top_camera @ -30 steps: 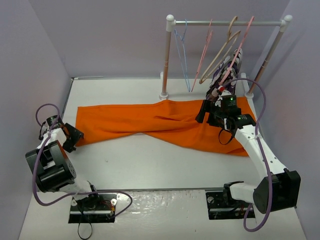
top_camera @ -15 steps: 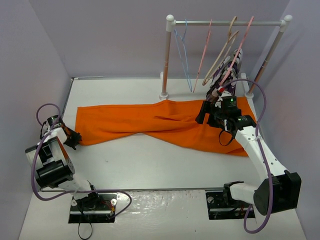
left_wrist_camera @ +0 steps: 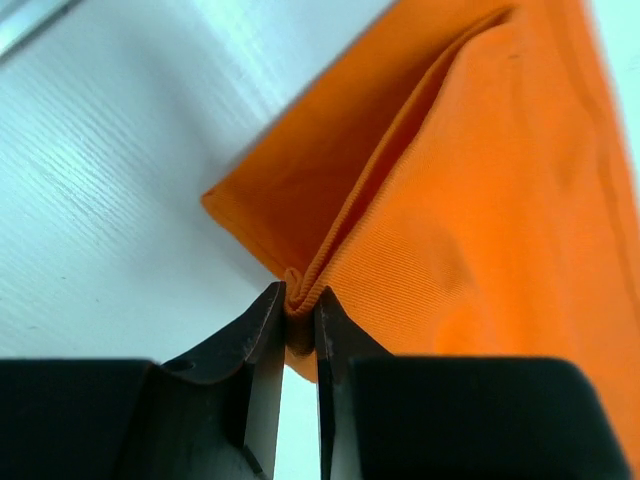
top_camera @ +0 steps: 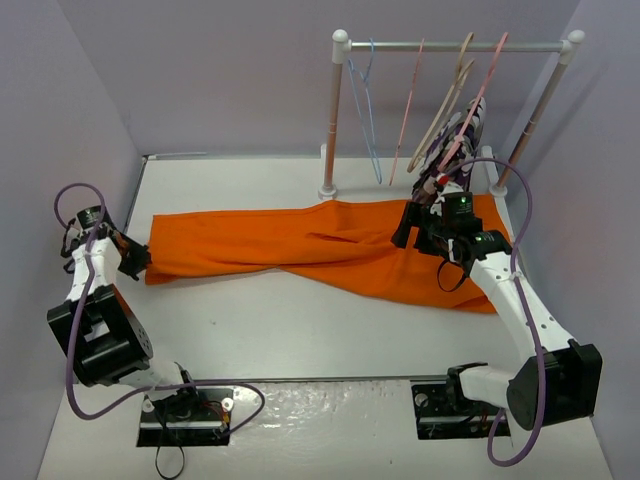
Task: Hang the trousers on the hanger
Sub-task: Flatten out the trousers at the center of the board.
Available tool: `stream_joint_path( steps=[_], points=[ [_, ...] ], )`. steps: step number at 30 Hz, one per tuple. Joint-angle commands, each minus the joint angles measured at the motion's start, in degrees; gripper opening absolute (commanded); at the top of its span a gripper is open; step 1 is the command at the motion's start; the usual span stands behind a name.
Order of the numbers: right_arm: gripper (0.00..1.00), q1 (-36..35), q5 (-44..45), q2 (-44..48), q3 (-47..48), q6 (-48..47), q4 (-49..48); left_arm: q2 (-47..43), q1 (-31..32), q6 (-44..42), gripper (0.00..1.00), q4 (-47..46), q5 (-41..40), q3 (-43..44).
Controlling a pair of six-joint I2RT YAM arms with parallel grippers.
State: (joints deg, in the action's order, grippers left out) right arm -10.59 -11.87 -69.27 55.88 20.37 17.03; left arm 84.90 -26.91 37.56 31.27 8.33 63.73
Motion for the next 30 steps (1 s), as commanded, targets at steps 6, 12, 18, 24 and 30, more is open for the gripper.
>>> stream_joint_path(
  steps=[6, 12, 18, 24, 30],
  points=[
    [0.86, 2.1, 5.2, 0.0, -0.6, 2.3, 1.0, -11.1, 0.1, -3.8, 0.00, 18.3, -9.1, 11.5],
    [0.85, 10.4, 5.7, -1.8, -5.8, 6.7, 3.3, -17.4, 0.3, -3.1, 0.00, 19.1, -11.0, 11.3],
    [0.84, 14.1, 9.0, -2.3, -9.1, 10.0, 3.4, -23.4, 2.1, -3.1, 0.00, 23.1, -15.0, 5.5],
    [0.83, 19.6, 11.0, -5.0, -10.0, 10.9, 4.0, -28.3, 4.4, -6.1, 0.00, 28.0, -24.5, 2.6],
    [0.83, 18.9, 10.7, -7.7, -7.0, 12.0, 4.6, -30.9, 9.1, -10.5, 0.00, 29.7, -39.9, 4.3]
  ],
)
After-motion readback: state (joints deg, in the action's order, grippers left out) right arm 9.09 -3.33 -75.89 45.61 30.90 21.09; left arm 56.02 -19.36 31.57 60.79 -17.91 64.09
